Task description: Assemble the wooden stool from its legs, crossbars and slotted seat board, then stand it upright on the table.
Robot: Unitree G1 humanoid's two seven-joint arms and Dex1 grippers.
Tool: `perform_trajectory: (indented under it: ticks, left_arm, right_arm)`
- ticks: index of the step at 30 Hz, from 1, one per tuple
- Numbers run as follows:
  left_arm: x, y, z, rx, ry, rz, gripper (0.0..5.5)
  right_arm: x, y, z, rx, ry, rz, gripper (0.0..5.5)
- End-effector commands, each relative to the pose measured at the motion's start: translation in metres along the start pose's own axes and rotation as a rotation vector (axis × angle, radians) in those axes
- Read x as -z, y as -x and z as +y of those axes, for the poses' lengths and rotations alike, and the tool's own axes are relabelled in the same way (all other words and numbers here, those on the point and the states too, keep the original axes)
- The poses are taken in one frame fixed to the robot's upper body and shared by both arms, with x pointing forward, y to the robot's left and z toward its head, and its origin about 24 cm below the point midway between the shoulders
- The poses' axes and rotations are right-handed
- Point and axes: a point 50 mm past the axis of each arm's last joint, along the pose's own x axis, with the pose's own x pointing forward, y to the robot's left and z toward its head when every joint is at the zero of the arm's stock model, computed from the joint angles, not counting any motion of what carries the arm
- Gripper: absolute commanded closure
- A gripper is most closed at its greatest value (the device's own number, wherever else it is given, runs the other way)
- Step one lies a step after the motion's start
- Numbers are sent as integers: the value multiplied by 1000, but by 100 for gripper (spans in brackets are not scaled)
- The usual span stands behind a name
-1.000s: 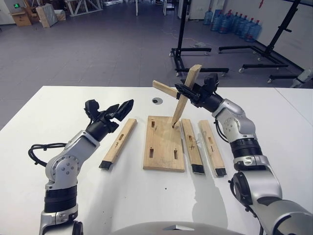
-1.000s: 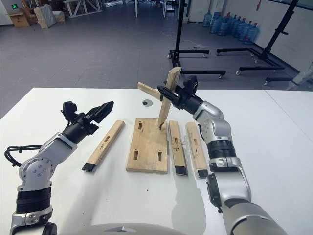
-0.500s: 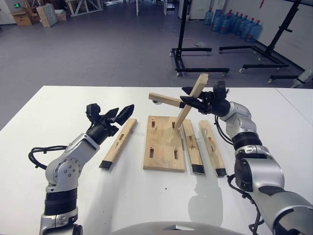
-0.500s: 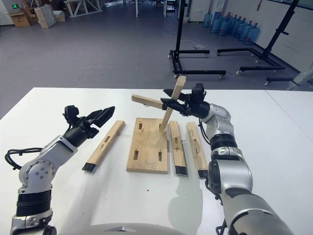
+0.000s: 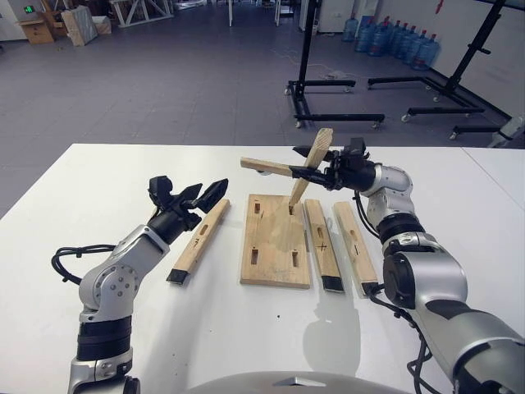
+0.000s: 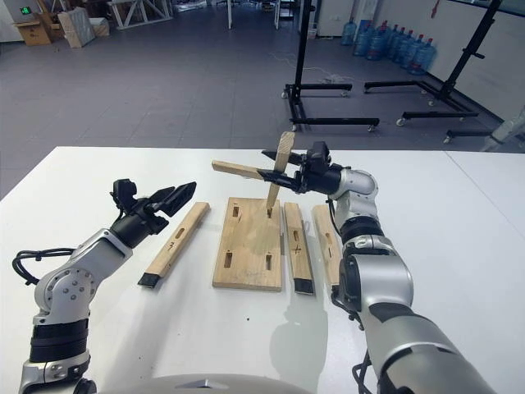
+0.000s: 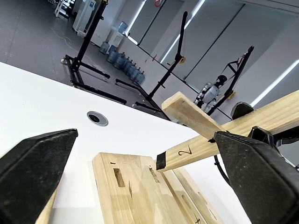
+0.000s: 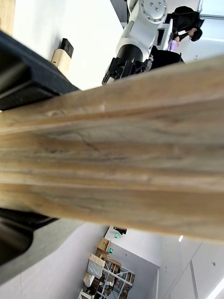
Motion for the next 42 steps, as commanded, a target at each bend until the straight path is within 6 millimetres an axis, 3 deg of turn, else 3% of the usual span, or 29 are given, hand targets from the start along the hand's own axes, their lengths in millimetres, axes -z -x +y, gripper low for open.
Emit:
perform_trajectory:
  ticks: [1,10,20,42]
  left_arm:
    - [3,1,-1,10,7,23,15]
    - [4,1,-3,12,13,24,15]
    - [6,1,-5,15,16,27,15]
    - [12,0,-7,16,9,48,15]
  right_arm:
    - [5,5,4,-14,9,31,344]
    - [9,3,5,1,-32,19,344]
    - [-7,3,-8,73,-29,-78,344]
    - [16,9,12,-17,-63,33,344]
